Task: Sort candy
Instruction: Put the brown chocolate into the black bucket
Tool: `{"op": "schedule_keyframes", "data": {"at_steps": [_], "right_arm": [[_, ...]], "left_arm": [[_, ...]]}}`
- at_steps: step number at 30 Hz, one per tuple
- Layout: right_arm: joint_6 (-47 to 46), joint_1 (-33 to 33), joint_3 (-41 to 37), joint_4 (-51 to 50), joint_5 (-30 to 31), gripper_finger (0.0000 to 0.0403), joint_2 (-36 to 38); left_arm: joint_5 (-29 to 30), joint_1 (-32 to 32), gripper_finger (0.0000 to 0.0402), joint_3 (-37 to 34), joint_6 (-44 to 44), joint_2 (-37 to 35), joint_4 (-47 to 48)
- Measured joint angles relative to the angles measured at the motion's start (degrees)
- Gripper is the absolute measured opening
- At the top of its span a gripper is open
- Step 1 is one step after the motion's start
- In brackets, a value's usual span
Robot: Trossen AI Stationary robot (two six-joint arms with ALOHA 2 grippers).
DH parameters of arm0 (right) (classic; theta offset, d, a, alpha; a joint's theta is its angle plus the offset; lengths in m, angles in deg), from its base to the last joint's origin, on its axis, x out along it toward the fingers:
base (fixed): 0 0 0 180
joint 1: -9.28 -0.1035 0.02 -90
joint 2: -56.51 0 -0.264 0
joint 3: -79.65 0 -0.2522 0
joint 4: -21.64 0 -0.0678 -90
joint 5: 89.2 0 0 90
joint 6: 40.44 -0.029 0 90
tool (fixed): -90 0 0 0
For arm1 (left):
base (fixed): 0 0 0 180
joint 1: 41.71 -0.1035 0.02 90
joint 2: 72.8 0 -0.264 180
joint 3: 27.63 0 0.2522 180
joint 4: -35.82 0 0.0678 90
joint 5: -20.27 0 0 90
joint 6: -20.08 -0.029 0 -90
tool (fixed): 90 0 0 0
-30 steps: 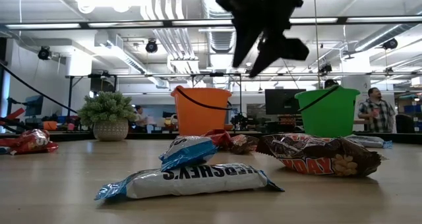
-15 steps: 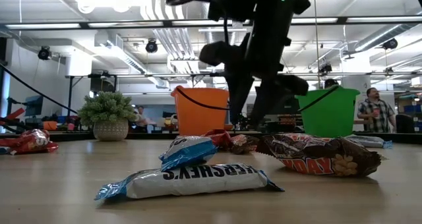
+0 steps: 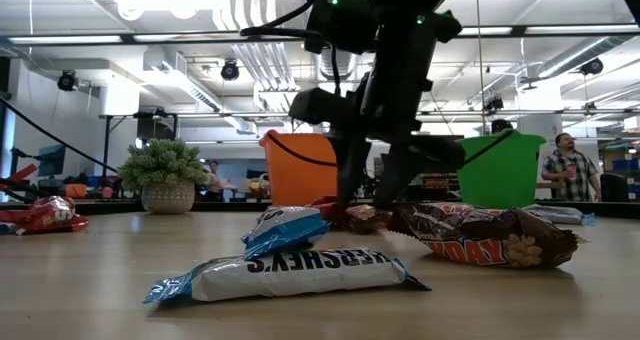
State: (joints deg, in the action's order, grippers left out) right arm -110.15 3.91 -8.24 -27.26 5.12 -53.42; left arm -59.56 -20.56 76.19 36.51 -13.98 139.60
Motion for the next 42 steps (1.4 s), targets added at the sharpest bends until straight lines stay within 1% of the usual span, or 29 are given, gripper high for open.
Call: {"op": "schedule_keyframes", "data": {"at_steps": [6,9,12,16,17,18,27,31,38,42], "right_arm": [[-0.2,0.0,0.0,-0.2,-0.1,0.0171,-1.7],[-0.4,0.0,0.0,-0.5,-0.3,0.0154,-2.5],[-0.1,0.0,0.1,-0.5,-0.3,0.0116,-2.5],[1.7,0.0,0.0,-1.2,-0.3,0.0045,-1.8],[2.2,0.0,0.0,-1.3,-0.5,0.0032,-1.4],[2.6,0.0,0.0,-1.3,-0.8,0.0027,-1.2],[5.1,-1.4,-0.1,-2.0,-3.8,0.0028,3.5],[7.4,-2.8,-0.1,-2.4,-6.4,0.0028,7.0],[7.8,-6.8,-0.1,-7.9,-9.3,0.0028,13.8],[5.5,-9.5,-0.1,-10.2,-9.5,0.0028,17.8]], "left_arm": [[0.0,0.0,0.0194,0.0,0.0,-0.1,0.0],[0.0,0.0,0.0194,0.0,0.2,0.0,0.0],[0.0,0.0,0.0194,0.0,0.2,0.0,0.0],[0.0,0.0,0.0194,0.0,0.2,-0.1,0.0],[0.0,0.0,0.0194,0.0,0.2,-0.1,0.0],[0.0,0.0,0.0194,0.0,0.2,-0.1,0.0],[0.0,0.0,0.0194,0.0,0.2,0.2,0.0],[0.0,0.0,0.0194,0.0,0.2,0.2,0.0],[0.0,0.0,0.0194,0.0,0.2,0.3,0.0],[0.0,0.0,0.0194,0.0,0.2,0.3,0.0]]}}
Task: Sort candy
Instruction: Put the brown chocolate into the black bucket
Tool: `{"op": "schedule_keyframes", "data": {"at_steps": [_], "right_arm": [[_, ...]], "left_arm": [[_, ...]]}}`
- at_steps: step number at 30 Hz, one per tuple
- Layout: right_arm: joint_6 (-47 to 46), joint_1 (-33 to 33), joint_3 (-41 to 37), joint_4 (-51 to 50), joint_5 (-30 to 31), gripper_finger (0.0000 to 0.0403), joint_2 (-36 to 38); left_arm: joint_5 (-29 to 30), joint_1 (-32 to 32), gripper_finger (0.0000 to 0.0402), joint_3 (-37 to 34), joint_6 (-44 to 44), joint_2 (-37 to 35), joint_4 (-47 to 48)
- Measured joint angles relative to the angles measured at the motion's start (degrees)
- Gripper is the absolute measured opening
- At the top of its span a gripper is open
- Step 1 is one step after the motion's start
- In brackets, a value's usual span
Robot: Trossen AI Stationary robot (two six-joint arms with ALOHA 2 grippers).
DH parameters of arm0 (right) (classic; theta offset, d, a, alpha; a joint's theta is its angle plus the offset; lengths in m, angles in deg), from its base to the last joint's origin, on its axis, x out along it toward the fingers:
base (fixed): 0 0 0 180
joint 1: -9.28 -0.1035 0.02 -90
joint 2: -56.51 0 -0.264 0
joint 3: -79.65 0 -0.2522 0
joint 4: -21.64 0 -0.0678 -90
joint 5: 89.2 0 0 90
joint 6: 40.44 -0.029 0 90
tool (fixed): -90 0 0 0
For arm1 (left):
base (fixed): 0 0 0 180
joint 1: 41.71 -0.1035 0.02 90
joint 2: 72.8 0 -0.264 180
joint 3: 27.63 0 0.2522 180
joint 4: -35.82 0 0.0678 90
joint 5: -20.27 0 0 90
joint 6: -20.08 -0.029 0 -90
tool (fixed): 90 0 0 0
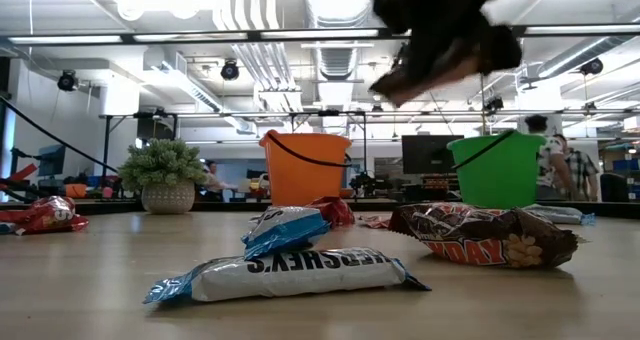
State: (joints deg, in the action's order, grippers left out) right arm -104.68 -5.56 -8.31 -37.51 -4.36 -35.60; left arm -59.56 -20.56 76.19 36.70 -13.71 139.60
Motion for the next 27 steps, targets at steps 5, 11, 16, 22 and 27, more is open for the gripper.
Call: {"op": "schedule_keyframes", "data": {"at_steps": [5,11,16,22,27], "right_arm": [[-3.6,-3.3,0.0,-1.2,0.1,0.0028,4.8],[-8.6,-8.1,0.0,-3.3,0.1,0.0028,8.4],[-14.2,-13.3,0.0,-7.6,0.1,0.0028,9.9],[-20.4,-19.4,0.0,-11.5,0.1,0.0028,10.2],[-25.2,-23.3,0.0,-14.0,0.2,0.0028,10.3]], "left_arm": [[0.1,0.0,0.0194,0.0,0.4,0.1,0.0],[2.7,0.0,0.0194,0.0,1.9,0.1,0.0],[2.8,0.0,0.0194,0.0,3.7,0.5,0.0],[5.6,0.0,0.0194,0.0,4.3,1.6,0.0],[8.6,0.0,0.0194,0.0,4.3,2.7,0.0]]}}
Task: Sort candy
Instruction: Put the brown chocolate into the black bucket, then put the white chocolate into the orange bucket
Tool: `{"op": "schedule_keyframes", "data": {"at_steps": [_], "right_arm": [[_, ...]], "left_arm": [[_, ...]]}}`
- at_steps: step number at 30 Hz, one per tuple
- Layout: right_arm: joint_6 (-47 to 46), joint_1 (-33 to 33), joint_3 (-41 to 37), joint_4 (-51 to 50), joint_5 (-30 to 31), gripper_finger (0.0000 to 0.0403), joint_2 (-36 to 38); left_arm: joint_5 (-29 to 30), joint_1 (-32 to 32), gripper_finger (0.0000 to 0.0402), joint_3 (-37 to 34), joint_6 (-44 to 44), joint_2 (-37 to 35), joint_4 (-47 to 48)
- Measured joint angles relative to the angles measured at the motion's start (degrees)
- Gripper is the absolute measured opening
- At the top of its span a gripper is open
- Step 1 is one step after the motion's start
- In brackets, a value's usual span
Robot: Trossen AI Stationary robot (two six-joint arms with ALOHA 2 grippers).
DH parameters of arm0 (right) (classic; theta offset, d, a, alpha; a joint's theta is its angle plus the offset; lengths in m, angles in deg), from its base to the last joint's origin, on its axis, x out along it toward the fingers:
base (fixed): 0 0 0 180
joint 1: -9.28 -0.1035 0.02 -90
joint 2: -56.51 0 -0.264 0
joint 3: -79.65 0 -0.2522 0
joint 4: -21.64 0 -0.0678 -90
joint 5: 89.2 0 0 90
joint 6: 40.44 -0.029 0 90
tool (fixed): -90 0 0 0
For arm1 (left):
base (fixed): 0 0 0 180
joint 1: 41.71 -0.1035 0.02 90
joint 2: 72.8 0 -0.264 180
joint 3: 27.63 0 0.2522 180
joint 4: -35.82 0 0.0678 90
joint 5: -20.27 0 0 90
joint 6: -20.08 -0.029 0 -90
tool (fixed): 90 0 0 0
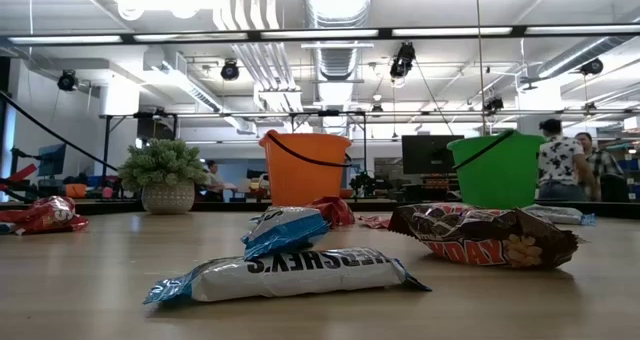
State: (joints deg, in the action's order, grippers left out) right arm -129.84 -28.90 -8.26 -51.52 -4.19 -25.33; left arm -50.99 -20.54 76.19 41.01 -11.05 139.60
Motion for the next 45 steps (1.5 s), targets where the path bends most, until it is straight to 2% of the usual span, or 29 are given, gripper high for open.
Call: {"op": "schedule_keyframes", "data": {"at_steps": [11,23,36,40,45], "right_arm": [[-13.1,-9.1,0.0,-10.7,-4.2,0.0028,0.4],[-14.2,-10.4,0.0,-11.7,-4.1,0.0032,0.7],[-13.5,-10.4,0.0,-12.2,-5.7,0.0146,0.7],[-12.4,-10.2,0.0,-12.5,-5.9,0.0163,0.7],[-7.3,-8.6,0.0,-14.0,-4.1,0.0164,0.7]], "left_arm": [[0.0,0.0,0.0194,0.0,0.6,2.9,0.0],[0.0,0.0,0.0192,0.0,1.2,3.2,-1.0],[0.3,0.0,0.0192,0.0,1.2,5.3,-3.7],[0.3,0.0,0.0192,0.0,1.2,6.1,-5.8],[0.2,0.0,0.0192,0.0,0.0,7.0,-12.0]]}}
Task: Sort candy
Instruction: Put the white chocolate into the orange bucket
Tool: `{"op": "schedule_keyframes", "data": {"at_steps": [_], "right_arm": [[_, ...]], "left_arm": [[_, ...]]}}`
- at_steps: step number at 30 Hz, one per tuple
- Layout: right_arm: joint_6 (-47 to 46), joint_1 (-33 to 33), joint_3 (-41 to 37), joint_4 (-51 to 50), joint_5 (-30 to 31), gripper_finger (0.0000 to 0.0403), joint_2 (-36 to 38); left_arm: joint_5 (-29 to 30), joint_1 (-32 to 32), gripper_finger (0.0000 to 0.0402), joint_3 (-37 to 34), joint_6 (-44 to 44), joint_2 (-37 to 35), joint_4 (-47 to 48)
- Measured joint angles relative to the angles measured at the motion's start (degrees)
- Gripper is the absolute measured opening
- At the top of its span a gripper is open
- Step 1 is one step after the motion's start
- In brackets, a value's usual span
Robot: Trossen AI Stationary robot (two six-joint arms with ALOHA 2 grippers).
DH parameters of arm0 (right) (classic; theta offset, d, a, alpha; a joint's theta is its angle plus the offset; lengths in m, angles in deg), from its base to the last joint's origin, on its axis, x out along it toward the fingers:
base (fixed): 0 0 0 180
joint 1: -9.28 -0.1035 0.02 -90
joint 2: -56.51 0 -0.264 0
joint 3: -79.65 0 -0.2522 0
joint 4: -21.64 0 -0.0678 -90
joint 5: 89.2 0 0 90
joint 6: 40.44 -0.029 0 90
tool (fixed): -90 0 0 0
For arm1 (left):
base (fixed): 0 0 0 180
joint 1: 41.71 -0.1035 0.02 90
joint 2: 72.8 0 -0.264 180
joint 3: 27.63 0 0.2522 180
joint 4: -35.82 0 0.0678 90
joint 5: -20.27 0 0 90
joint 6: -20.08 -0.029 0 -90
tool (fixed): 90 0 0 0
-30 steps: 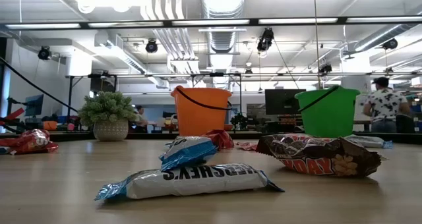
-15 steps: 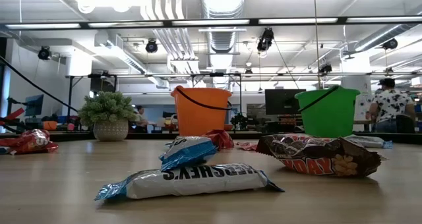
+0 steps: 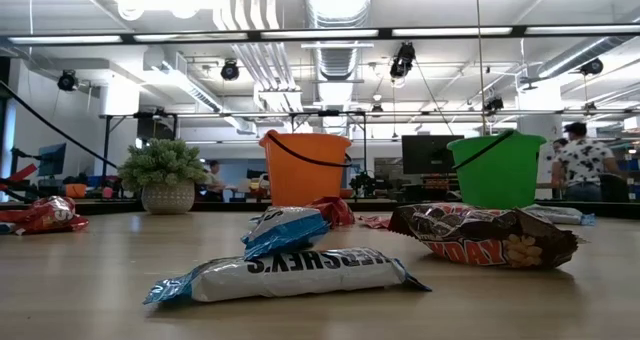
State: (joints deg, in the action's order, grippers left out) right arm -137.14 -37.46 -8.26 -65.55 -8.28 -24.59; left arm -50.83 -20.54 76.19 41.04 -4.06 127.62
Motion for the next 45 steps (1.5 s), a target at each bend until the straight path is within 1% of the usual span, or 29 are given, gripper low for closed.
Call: {"op": "schedule_keyframes", "data": {"at_steps": [3,7,15,20,25,29,30,33,34,35,36,40,45], "right_arm": [[2.7,1.1,0.0,-0.8,1.6,0.0159,0.0],[6.2,2.2,0.0,-1.6,1.7,0.0155,0.0],[12.5,2.4,0.0,-1.9,2.5,0.0157,0.0],[13.3,3.6,0.0,-4.9,6.8,0.0155,0.0],[14.1,5.6,0.0,-6.4,7.8,0.0155,0.0],[17.3,7.2,0.0,-6.4,9.0,0.0155,0.0],[18.2,7.6,0.0,-6.4,9.5,0.0155,0.0],[20.4,8.7,0.0,-6.4,10.5,0.0155,0.0],[21.1,9.1,0.0,-6.4,11.0,0.0155,0.0],[21.3,9.4,0.0,-6.4,11.5,0.0155,0.0],[21.5,9.7,0.0,-6.4,12.1,0.0155,0.0],[21.8,11.1,0.0,-6.3,13.2,0.0155,0.0],[23.3,12.5,0.0,-6.2,17.9,0.0155,0.0]], "left_arm": [[-0.4,0.0,0.0192,0.0,-0.4,0.2,-3.5],[-0.6,0.0,0.0192,0.0,-0.1,0.2,-7.5],[-6.1,0.0,0.0192,0.0,4.2,-0.6,-13.4],[-7.5,0.0,0.0192,0.0,5.7,2.1,-15.4],[-7.5,0.0,0.0192,0.0,6.5,5.2,-16.6],[-8.0,0.2,0.0192,0.0,10.7,6.6,-17.2],[-9.5,0.2,0.0192,0.0,12.2,6.9,-18.5],[-16.7,0.3,0.0192,0.0,14.6,7.8,-23.6],[-18.1,0.3,0.0192,0.0,14.8,7.9,-24.8],[-18.4,0.3,0.0192,0.0,15.2,7.9,-25.5],[-17.7,0.3,0.0192,0.0,16.1,7.9,-25.7],[-10.5,0.2,0.0192,0.0,23.2,8.1,-25.5],[-9.9,0.3,0.0192,0.0,28.3,8.1,-25.5]]}}
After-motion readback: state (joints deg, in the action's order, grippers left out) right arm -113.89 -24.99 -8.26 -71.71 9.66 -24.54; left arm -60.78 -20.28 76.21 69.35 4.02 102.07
